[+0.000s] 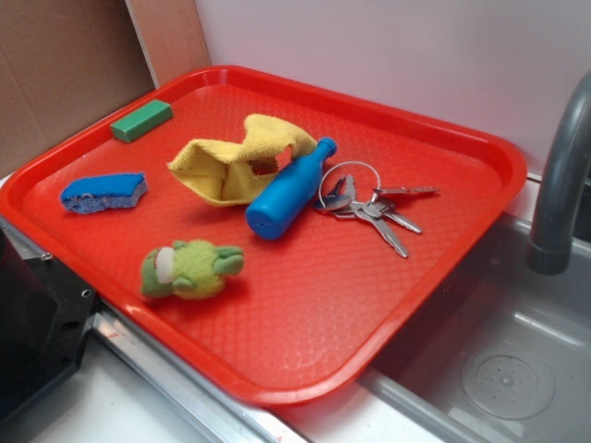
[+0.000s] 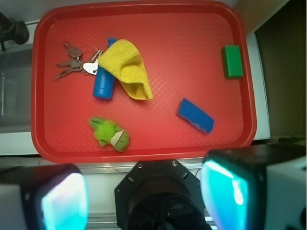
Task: Grab the green animal.
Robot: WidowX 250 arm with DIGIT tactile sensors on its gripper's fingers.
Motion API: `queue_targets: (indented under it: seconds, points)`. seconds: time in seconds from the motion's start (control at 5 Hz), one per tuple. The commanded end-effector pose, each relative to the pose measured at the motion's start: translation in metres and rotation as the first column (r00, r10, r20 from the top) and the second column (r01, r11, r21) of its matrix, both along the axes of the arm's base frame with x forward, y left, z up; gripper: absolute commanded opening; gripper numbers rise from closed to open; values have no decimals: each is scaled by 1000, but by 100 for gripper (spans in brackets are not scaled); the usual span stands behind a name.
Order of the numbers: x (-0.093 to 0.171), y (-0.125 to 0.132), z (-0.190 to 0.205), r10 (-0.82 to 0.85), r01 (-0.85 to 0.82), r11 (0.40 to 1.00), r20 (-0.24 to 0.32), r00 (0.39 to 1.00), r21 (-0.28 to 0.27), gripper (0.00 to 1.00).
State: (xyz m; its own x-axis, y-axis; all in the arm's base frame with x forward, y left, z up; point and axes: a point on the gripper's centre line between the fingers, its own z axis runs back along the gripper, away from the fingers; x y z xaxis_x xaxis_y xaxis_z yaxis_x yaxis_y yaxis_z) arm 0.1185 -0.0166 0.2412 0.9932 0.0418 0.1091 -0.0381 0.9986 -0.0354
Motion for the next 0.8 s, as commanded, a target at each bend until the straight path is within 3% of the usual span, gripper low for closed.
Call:
queue_targets:
  seconds: [0.0,0.2,0.4,0.6]
  points:
    - [0,0,0,0,0,1000,0,1000,0,100]
    - [12,-20,-46,-178,177,983,19,984,53,100]
    - [21,-25,-77,-320,320,947,-19,947,-5,100]
    - [23,-31,-97,-417,416,909,-5,909,-16,100]
